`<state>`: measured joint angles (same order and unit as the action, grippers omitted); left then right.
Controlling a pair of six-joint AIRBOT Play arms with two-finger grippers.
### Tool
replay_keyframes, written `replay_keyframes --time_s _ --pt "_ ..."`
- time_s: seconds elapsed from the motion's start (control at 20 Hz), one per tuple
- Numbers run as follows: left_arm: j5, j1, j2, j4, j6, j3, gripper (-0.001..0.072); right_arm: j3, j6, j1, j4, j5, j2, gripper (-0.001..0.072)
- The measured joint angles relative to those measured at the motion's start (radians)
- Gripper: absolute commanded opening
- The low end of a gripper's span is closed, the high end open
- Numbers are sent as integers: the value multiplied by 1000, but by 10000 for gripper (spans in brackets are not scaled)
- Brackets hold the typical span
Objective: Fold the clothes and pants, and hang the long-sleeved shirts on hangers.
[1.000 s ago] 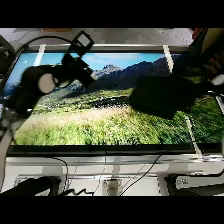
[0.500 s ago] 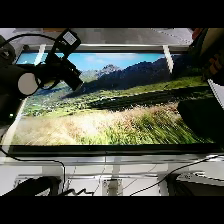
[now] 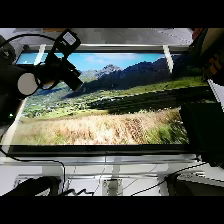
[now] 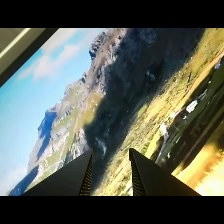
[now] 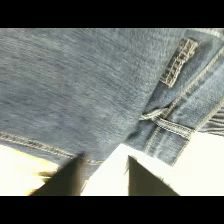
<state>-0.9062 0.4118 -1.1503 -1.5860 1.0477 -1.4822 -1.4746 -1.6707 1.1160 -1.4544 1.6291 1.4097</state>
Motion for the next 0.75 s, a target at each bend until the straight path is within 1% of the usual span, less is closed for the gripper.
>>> replay_keyframes --time_s 0.15,0.25,0.35,0.45,0.6,0.75 --pt "0 0 0 0 0 0 261 -41 -8 -20 76 -18 -40 44" --pt "0 0 0 0 0 0 261 -55 -9 -77 148 -48 -77 44" --pt "0 0 0 0 0 0 261 -64 32 -183 196 -90 -117 44" --pt "0 0 0 0 0 0 261 -68 89 -329 225 -141 -158 44" --pt "0 0 0 0 0 0 261 -71 157 -586 182 -202 -202 44" --pt "0 0 0 0 0 0 261 -70 172 -835 13 -235 -216 44"
